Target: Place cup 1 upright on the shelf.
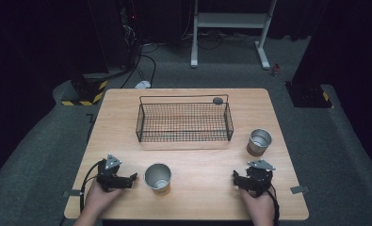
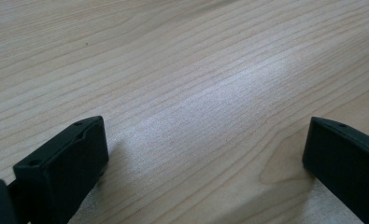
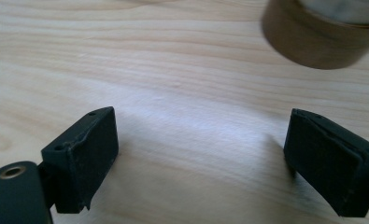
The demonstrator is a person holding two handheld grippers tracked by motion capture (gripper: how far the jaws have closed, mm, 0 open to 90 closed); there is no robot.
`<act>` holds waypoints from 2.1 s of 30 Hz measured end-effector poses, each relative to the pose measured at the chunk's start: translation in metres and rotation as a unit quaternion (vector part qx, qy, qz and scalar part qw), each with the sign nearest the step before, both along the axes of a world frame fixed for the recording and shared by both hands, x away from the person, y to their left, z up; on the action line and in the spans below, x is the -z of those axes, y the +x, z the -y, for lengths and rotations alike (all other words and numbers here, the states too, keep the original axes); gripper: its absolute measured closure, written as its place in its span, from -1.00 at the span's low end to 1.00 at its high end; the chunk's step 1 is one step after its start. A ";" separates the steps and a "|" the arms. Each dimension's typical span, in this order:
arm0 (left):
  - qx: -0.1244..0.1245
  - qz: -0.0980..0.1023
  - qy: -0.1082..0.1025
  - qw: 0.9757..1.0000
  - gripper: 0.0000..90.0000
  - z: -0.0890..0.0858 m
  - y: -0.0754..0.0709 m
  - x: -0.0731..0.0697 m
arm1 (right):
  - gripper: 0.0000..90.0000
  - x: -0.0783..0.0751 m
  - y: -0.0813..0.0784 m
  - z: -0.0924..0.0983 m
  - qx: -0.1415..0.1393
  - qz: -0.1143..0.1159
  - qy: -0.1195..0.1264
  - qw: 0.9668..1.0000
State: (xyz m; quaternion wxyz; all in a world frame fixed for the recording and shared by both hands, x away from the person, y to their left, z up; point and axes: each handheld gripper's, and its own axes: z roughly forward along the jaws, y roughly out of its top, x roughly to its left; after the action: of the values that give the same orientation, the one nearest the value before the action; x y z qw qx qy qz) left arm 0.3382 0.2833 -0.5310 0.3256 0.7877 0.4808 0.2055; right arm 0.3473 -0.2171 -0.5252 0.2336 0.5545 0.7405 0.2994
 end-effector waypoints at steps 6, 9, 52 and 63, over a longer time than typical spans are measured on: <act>0.001 0.000 0.000 1.000 -0.99 0.000 0.000 0.000 | -0.78 0.000 -0.002 -0.002 -0.025 0.000 -0.001 1.000; 0.000 -0.001 0.001 1.000 -0.99 0.000 0.000 0.000 | -0.78 0.000 -0.002 -0.002 -0.025 0.000 -0.001 1.000; 0.068 0.057 -0.057 0.994 -0.99 0.004 -0.038 -0.037 | -0.79 0.000 -0.002 -0.002 -0.031 0.000 0.000 1.000; 0.087 0.072 -0.090 0.990 -0.99 0.012 -0.062 -0.053 | -0.79 0.000 -0.001 -0.003 -0.036 -0.002 0.001 0.999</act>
State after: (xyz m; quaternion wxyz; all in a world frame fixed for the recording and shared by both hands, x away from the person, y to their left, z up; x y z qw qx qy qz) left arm 0.2762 0.2712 -0.4784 0.4453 0.7776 0.4019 0.1886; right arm 0.3467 -0.2146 -0.5252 0.2207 0.5279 0.7605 0.3072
